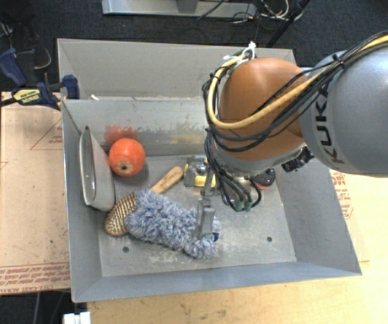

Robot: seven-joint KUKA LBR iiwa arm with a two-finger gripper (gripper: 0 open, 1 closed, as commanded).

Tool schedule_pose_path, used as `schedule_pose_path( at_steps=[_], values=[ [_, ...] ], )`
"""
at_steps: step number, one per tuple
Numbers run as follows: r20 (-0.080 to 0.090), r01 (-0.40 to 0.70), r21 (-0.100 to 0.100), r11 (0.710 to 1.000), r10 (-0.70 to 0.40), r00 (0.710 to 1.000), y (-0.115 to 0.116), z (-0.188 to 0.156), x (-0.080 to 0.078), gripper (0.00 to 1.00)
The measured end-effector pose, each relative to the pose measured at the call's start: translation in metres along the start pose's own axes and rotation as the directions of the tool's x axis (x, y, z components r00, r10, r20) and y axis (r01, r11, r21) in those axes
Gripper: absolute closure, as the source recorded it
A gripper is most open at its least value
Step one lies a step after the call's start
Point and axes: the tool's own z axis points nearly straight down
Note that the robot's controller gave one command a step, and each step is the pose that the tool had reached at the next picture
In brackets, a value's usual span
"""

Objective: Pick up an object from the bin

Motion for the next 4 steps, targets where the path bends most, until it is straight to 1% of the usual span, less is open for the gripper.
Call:
schedule_pose_path(
  at_steps=[1,2,3,4],
  values=[
    [0.003,0.007,-0.002,1.000,-0.007,1.000,-0.007,0.068,-0.018,0.00],
    [-0.006,0.080,0.000,0.997,-0.080,0.997,-0.017,0.090,-0.031,0.00],
    [0.005,0.104,-0.002,0.995,-0.104,0.995,-0.013,0.126,-0.050,0.00],
    [-0.010,0.101,-0.002,0.995,-0.101,0.995,-0.014,0.168,-0.048,0.00]
  ],
)
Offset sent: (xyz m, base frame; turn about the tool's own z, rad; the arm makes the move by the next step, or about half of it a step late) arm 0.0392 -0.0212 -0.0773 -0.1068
